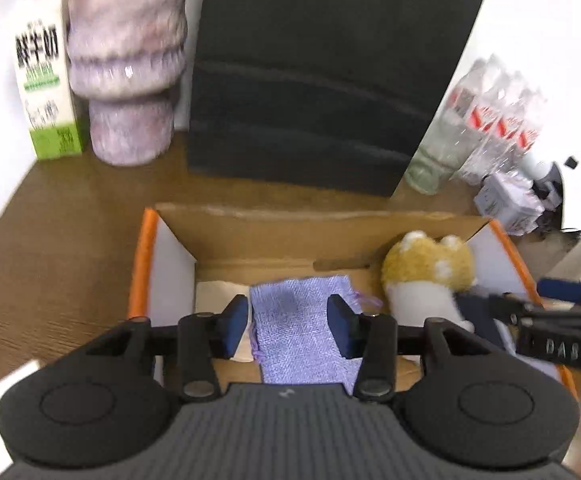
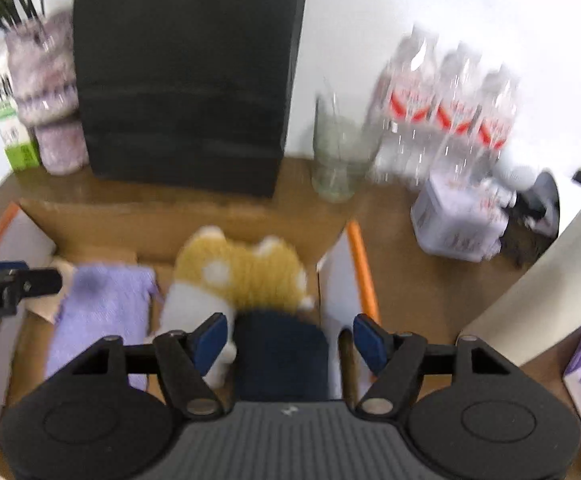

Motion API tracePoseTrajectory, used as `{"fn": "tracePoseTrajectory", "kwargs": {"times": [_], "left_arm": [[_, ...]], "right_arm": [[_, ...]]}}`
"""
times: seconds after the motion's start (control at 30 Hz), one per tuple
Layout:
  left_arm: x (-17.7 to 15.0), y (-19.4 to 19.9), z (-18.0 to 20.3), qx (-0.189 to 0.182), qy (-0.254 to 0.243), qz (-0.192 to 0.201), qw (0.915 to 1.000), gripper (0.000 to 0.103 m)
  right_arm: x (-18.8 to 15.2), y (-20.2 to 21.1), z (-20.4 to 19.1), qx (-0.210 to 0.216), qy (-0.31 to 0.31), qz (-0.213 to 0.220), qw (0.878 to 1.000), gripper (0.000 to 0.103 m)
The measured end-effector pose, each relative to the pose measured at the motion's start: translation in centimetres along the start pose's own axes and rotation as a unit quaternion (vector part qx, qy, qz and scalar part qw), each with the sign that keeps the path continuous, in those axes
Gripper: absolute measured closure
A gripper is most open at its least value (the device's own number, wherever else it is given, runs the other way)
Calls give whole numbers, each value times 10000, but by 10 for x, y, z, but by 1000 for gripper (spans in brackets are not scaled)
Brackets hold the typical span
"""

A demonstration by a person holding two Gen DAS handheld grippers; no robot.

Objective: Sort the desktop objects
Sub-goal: 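Carry the lavender pouch and navy case into the box and release both, then move both tools back over the remaining items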

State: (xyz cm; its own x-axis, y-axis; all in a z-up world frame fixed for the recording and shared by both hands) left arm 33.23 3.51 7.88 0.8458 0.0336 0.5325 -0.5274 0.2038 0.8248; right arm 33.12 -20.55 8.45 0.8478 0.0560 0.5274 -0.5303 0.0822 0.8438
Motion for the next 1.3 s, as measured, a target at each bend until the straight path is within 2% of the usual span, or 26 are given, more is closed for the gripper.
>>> {"fn": "tracePoseTrajectory", "kwargs": {"times": [0.07,0.13,0.2,0.27,0.33,0.4,0.5,0.63,0.67,0.77,0.83,0.9,1.0,1.07,1.3], "left_arm": [[-3,22,-1,46,4,127,9999,51],[-12,47,0,324,-76,333,9989,45],[-32,76,0,613,-165,710,9955,32],[-66,101,-1,641,28,1169,9911,4],[-110,112,-1,636,301,1229,9899,6],[-152,117,5,866,321,1196,9885,7],[-222,131,21,1091,63,1495,9827,4],[-290,139,35,698,-305,1529,9853,0],[-302,136,37,721,-400,1512,9851,0],[-319,118,39,1049,-572,1217,9854,0],[-326,116,35,953,-552,1145,9873,0],[-331,116,29,813,-369,1148,9894,0],[-334,119,23,886,-188,1227,9883,0],[-335,119,21,864,-102,1229,9886,0],[-338,118,27,950,-282,1185,9880,0]], "right_arm": [[4,12,1,128,-14,117,9998,31],[0,26,-1,246,-44,255,9994,31],[-16,43,-9,428,52,511,9978,31],[-45,63,-15,625,163,836,9944,27],[-84,81,-19,835,217,1148,9896,16],[-129,95,-18,911,90,1361,9865,14],[-189,107,-16,975,54,1402,9853,14],[-256,122,-17,1096,163,1475,9828,12],[-268,123,-17,1129,175,1505,9820,11],[-300,120,-14,1091,127,1409,9839,6],[-314,116,-11,959,70,1372,9859,6],[-323,117,-5,1016,-141,1458,9840,6],[-328,114,-2,1135,-251,1588,9804,6],[-330,109,-4,1004,-203,1536,9828,6],[-335,107,-7,991,-194,1587,9822,6]]}}
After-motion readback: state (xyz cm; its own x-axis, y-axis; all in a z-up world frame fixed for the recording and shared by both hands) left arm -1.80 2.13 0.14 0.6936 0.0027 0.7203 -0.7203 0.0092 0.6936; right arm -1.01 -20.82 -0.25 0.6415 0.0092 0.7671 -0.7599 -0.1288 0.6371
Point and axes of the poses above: each gripper's, at about its wrist camera, not at the fingertips, and y roughly against the way its jaws point, z to its right, x to its top, the point moved 2 cm from there along -y, roughly the way its jaws point, and after that the axes turned 7 degrees about -z, right-handed, at the moved point
